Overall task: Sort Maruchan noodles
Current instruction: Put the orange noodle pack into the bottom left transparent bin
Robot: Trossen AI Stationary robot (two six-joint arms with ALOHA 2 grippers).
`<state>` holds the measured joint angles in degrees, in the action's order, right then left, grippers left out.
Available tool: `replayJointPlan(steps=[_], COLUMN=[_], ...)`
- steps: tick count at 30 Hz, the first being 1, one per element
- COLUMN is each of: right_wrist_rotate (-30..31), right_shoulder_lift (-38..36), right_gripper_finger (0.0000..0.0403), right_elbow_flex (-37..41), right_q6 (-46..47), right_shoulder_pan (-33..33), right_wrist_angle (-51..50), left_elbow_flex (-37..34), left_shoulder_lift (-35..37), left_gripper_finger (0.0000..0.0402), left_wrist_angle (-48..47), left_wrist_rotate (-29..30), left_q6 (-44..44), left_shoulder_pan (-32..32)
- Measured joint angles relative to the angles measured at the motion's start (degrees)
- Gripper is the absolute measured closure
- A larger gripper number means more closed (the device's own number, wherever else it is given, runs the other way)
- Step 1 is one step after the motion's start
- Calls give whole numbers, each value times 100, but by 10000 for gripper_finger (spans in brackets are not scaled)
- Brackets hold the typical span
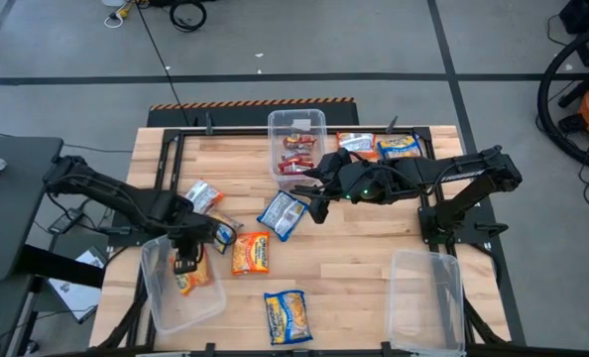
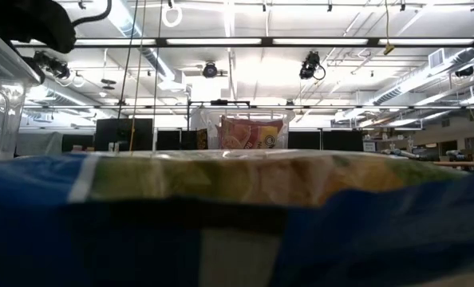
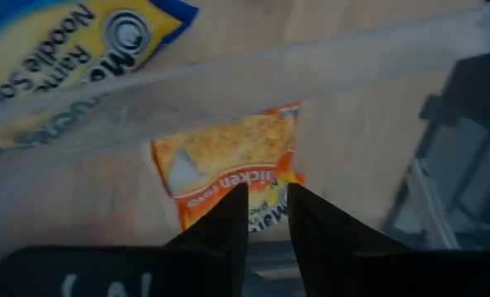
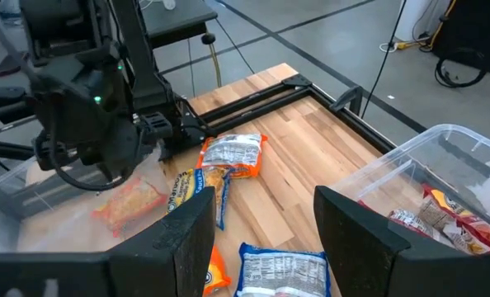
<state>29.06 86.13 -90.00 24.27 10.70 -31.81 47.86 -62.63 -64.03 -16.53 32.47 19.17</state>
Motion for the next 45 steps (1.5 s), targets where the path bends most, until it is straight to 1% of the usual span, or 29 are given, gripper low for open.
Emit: replayJointPlan(steps=[3,5,9,12,15,18,20,23,26,28,31,33,35,38,41,43,45], right_wrist_rotate=[0,-6,-15,-20,-33,-50,-96,-162,-212,-213,-223,-219,-212,-139,-12,19,24], right_shoulder_lift=[0,0,0,0,0,0,0,0,0,-2,-2,-2,-2,-2,-2,-2,-2], right_gripper_finger=[192,192,192,192,192,192,192,192,192,192,192,192,192,192,192,192,192], right_elbow_flex=[0,0,0,0,0,0,0,0,0,0,2,2,2,2,2,2,2], right_q6=[-30,-37,10,18,14,7,7,69,151,153,173,173,200,311,393,408,407], right_shoulder_pan=[0,0,7,24,44,46,46,46,74,122,208,281,363,446,505,504,505], right_wrist_angle=[-1,-1,-3,-3,-3,-15,-15,-39,-86,-151,-265,-285,-303,-370,-436,-469,-509], left_elbow_flex=[177,351,674,725,725,725,725,725,725,669,363,123,-52,-117,-132,-151,-263], left_shoulder_lift=[0,0,0,0,-101,-373,-622,-1034,-1352,-1411,-1420,-1421,-1425,-1427,-1427,-1425,-1425], left_gripper_finger=[322,327,335,336,335,328,319,292,257,236,217,213,212,212,212,212,212], left_wrist_angle=[-12,-4,148,396,488,505,609,771,1030,1133,1160,1258,1288,1547,1628,1637,1636], left_wrist_rotate=[212,468,980,1319,1444,1480,1437,1311,1409,1668,1683,1527,1553,1576,1825,2003,2062], left_q6=[142,202,278,446,474,434,251,-41,-419,-699,-586,-370,-99,132,158,9,-102], left_shoulder_pan=[207,433,1066,1579,2119,2621,2855,2889,2766,2729,2631,2593,2661,2764,2798,2840,2875])
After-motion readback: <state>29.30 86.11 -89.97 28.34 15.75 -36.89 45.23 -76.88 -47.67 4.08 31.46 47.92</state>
